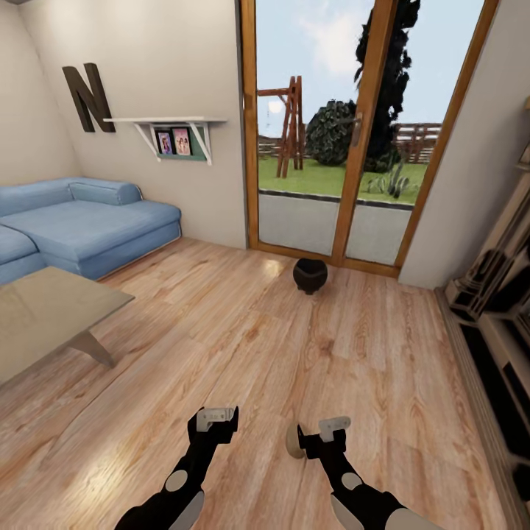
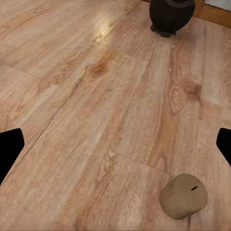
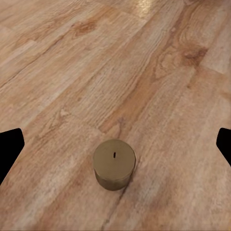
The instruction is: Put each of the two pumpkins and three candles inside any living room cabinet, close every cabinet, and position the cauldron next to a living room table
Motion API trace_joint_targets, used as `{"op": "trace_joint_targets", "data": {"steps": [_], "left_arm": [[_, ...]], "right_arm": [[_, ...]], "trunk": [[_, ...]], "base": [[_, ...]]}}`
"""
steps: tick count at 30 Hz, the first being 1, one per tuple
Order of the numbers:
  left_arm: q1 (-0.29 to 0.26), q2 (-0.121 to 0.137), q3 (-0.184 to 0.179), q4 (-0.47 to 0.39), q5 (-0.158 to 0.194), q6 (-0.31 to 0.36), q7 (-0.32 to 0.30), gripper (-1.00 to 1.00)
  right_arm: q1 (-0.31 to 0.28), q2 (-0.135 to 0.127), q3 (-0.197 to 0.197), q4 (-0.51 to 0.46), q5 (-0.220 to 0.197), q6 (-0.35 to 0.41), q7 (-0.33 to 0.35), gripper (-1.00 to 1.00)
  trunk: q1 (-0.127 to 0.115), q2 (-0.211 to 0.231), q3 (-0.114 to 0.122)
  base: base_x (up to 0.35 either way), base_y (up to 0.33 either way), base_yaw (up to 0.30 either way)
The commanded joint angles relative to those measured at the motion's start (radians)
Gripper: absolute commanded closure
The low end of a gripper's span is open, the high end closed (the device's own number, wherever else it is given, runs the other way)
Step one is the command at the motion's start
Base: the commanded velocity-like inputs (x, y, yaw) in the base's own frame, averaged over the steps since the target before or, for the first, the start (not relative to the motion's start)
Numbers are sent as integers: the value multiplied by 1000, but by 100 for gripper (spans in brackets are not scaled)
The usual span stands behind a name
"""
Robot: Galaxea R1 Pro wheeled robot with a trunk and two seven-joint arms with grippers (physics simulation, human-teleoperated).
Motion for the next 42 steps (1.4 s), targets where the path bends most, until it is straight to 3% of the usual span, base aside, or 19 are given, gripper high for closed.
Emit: {"op": "trace_joint_targets", "data": {"steps": [1,7,11,16,17,20,21,24,27,32,37,42], "left_arm": [[0,0,1,-1,0,1,0,-100],[-6,5,17,-69,6,11,4,-100],[-13,9,52,-139,3,43,7,-100],[-74,10,167,-153,4,171,3,-100],[-110,11,190,-154,7,194,2,-100],[-166,8,208,-165,11,265,-4,-100],[-199,2,218,-216,47,360,-82,-100],[-232,4,219,-248,168,385,-193,-100],[-247,9,219,-251,226,389,-280,-100],[-254,16,220,-257,329,417,-508,-100],[-255,14,247,-296,358,606,-733,-100],[-255,16,319,-327,362,657,-887,-100]], "right_arm": [[0,0,0,0,0,0,0,-100],[0,1,1,1,0,0,0,-100],[0,1,1,1,0,0,0,-100],[0,2,1,1,0,0,0,-100],[0,2,1,1,0,0,0,-100],[0,2,1,1,0,0,0,-100],[0,2,1,1,0,0,0,-100],[0,2,1,1,0,0,0,-100],[0,2,1,0,0,0,0,-100],[0,2,1,-1,0,0,1,-100],[0,2,1,-1,0,0,2,-100],[0,2,1,-1,1,0,3,-100]], "trunk": [[4,-7,-3],[27,-49,-22],[42,-77,-35],[61,-112,-50],[65,-119,-53],[77,-140,-63],[81,-147,-66],[92,-168,-75],[104,-189,-85],[123,-224,-100],[142,-259,-116],[161,-294,-132]], "base": [[0,0,0],[0,0,0],[0,0,0],[0,0,0],[0,0,0],[0,0,0],[0,0,0],[0,0,0],[0,0,0],[0,0,0],[0,0,0],[0,0,0]]}}
